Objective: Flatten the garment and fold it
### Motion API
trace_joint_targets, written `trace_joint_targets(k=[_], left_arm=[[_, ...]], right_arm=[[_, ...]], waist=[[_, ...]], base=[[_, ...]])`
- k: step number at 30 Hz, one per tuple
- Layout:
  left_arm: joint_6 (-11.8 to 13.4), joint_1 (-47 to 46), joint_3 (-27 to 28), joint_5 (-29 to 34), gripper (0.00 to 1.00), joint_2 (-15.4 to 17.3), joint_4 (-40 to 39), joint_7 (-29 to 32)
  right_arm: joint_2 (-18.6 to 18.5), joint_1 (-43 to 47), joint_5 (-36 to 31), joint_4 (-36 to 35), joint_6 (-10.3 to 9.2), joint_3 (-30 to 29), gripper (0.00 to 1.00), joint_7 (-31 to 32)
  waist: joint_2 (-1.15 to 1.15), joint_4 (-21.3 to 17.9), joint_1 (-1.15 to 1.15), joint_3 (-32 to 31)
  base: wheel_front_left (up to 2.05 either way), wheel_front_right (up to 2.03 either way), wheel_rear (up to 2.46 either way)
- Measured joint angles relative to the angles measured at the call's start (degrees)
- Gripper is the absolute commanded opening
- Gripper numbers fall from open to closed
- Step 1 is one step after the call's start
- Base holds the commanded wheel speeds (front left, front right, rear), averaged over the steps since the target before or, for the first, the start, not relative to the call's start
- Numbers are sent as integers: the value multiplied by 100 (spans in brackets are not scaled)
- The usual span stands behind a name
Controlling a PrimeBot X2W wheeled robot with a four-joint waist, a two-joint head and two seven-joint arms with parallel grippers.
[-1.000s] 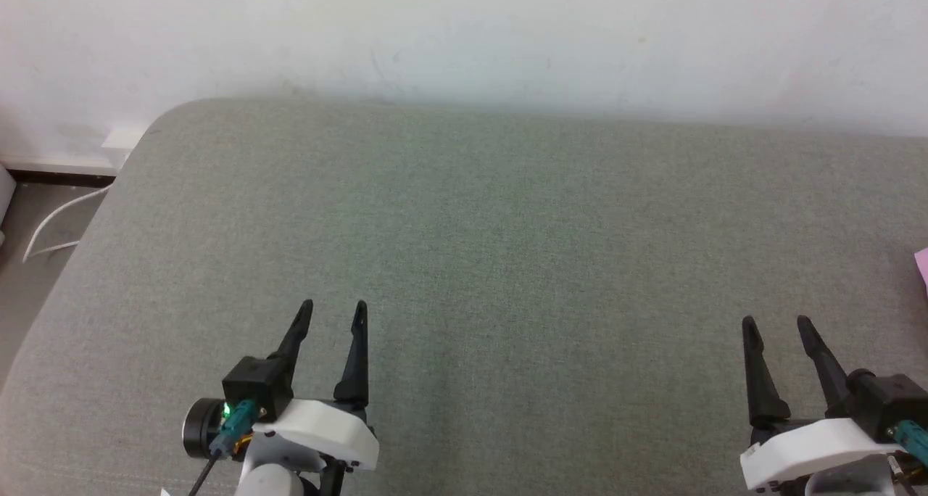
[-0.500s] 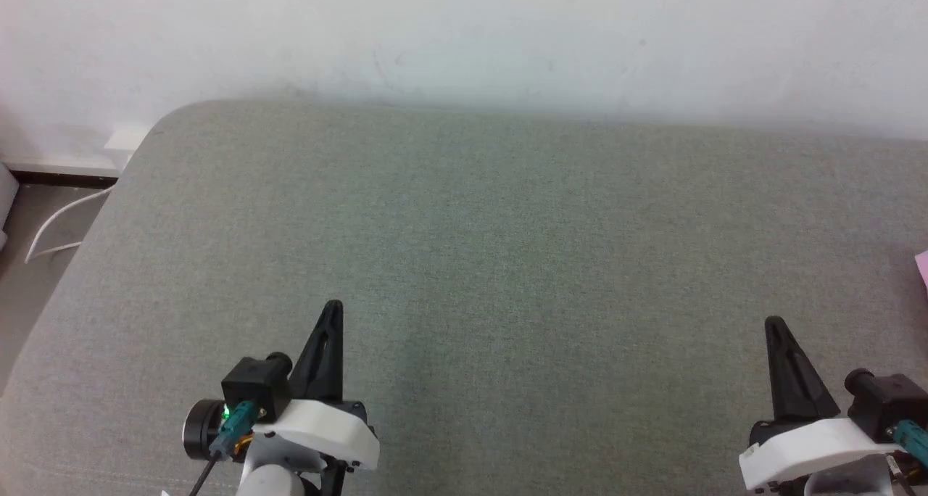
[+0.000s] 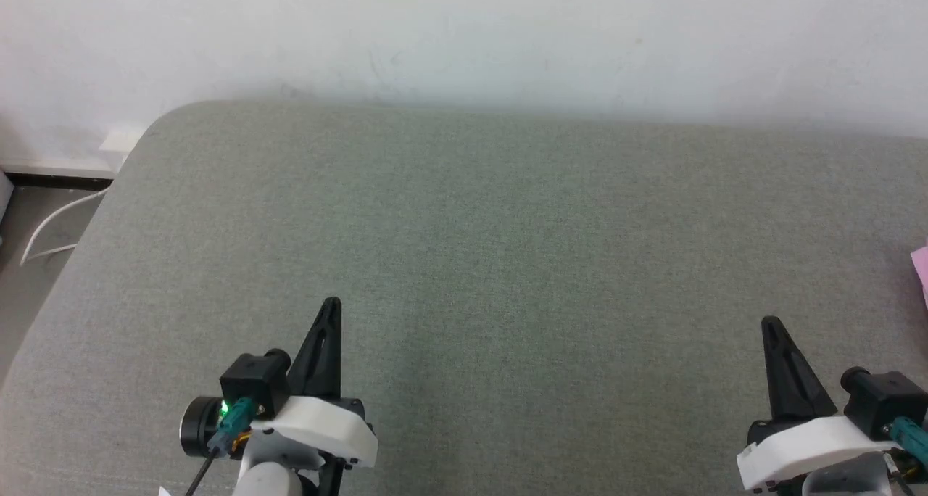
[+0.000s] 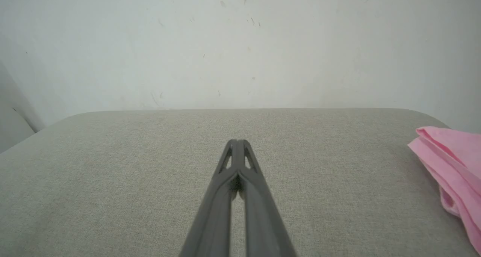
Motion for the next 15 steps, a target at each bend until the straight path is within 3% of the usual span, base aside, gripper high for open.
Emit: trace_joint_targets(k=[15], left_arm=[[0, 7, 80, 125, 0, 0, -179, 182]], right_arm=[[0, -8, -136, -83, 0, 64, 0, 149]], waist=[[0, -65, 0, 8]], base=[[0, 0, 0]])
